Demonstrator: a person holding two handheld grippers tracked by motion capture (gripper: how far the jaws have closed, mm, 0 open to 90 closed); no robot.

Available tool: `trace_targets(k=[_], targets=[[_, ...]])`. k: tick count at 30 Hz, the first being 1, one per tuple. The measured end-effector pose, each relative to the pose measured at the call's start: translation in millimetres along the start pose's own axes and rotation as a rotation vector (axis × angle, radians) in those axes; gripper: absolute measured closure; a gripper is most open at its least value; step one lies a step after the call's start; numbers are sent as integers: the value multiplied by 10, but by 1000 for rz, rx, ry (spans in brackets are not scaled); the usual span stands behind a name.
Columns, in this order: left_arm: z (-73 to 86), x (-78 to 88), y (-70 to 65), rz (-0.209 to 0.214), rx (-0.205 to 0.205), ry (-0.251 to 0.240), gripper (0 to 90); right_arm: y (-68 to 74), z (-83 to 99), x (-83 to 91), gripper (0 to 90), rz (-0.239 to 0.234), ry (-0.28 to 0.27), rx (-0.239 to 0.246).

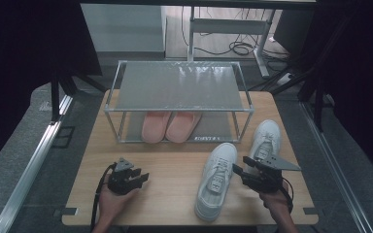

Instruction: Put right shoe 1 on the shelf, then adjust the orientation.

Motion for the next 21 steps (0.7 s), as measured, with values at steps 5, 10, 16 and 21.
trace_targets(k=[5,10,16,21], targets=[[-5,3,3,1,-1,-4,592,62,-15,1,459,-15,5,15],[-5,-5,5,5,-1,-1,590,94,-8,-4,532,-25,10,15],[-5,-6,-9,13,-3,-1,584,214,-24,-16,651,-61,19,35],[-12,-1,-23,21,-1,-4,580,355,-32,-68,756,-106,40,58]])
Point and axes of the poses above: each handheld gripper's, and its own axes: x roughly backward along the jaws, z roughly out of its underside, y roughly to its left, the point moved 3 cm from there along -x, roughly forward along the jaws, and after that the axes turned 6 degrees about -x, right-handed, at the moved point
